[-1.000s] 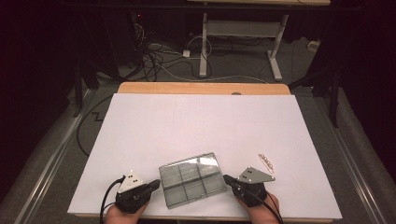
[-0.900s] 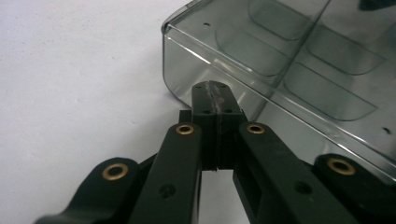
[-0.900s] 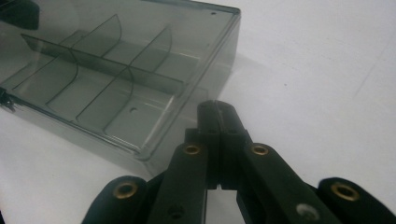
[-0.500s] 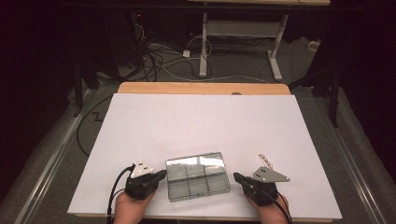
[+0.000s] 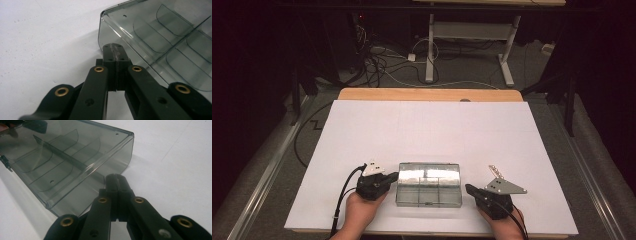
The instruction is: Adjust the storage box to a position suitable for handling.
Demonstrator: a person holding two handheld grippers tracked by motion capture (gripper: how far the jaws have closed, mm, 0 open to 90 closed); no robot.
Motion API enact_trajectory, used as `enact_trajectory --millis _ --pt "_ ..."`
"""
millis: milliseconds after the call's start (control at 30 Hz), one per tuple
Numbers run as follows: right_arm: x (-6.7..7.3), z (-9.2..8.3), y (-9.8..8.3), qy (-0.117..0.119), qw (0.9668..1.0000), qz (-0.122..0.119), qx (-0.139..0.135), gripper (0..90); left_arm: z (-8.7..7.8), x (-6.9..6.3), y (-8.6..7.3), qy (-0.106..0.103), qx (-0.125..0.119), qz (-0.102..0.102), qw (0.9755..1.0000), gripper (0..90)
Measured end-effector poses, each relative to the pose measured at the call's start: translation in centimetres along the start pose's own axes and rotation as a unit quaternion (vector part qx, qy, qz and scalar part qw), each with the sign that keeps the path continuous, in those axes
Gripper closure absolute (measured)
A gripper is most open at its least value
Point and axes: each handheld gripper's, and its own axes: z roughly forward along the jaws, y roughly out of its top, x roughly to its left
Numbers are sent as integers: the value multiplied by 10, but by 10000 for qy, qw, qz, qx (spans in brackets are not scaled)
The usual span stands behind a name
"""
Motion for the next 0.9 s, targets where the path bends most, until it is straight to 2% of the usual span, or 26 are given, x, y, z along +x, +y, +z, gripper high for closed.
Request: enact_trajectory --millis 100,300,567,800,900 --pt "0 -1 1 13 10000 -17 -38 900 -1 0 -1 14 -40 43 10000 878" --pt "-1 -5 7 86 9998 -44 -172 900 -14 6 -12 -123 -244 133 9995 877" --pt "6 -6 20 218 9990 -160 -347 900 -28 17 -24 -36 -372 170 9992 877" --pt "17 -5 30 392 9978 -230 -490 900 -30 13 -27 10 -493 372 9981 878" --pt "22 -2 32 472 9972 -294 -499 900 -30 11 -27 27 -433 435 9981 878"
